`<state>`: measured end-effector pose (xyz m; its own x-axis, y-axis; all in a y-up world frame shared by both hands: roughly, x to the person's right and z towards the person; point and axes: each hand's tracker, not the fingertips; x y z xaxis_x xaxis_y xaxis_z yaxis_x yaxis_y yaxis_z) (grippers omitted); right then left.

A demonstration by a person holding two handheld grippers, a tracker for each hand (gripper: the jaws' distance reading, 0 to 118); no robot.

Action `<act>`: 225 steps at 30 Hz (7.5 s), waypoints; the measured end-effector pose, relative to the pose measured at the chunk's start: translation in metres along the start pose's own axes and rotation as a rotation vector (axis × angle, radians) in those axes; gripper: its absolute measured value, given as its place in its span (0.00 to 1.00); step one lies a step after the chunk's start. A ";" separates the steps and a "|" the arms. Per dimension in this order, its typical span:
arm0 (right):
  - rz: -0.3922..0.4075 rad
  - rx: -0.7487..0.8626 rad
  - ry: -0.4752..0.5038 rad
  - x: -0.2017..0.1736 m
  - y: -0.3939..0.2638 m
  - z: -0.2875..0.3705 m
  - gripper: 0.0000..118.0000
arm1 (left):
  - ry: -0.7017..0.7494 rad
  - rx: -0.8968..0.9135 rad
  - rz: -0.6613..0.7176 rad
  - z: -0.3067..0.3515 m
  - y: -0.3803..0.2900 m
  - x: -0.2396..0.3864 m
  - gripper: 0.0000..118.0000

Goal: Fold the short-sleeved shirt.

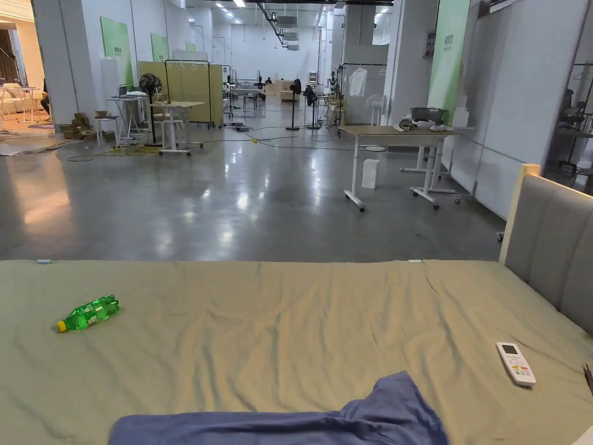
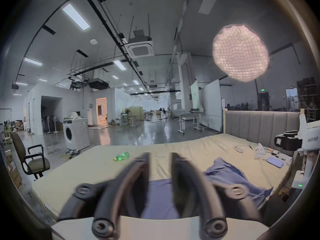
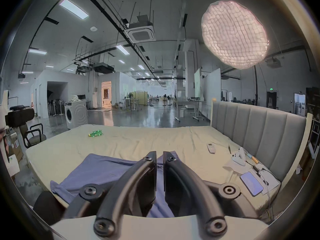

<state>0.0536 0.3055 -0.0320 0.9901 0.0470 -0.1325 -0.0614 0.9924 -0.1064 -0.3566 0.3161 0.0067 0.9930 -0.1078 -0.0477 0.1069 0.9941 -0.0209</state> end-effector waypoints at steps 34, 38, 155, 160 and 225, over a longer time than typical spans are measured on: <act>-0.229 -0.252 0.045 0.005 -0.047 -0.011 0.00 | 0.044 -0.550 0.227 -0.031 -0.104 -0.086 0.32; -0.200 -0.242 0.041 0.003 -0.046 -0.009 0.00 | -0.054 -0.696 0.286 -0.050 -0.159 -0.101 0.52; 0.054 -0.098 -0.033 0.001 -0.031 -0.021 0.00 | -0.032 -0.224 -0.084 -0.024 -0.025 0.012 0.00; 0.031 -0.108 -0.026 0.001 -0.029 -0.022 0.00 | -0.057 -0.212 -0.028 -0.024 -0.022 0.010 0.00; 0.062 -0.710 -0.237 0.076 -0.168 -0.180 0.04 | -0.075 -0.913 -0.001 -0.170 -0.170 -0.074 0.07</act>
<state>0.1161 0.1222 -0.2016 0.9779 0.2035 0.0478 -0.1059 0.6792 -0.7263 -0.4567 0.1521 -0.1564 0.9970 -0.0754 0.0167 0.0583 0.5925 -0.8035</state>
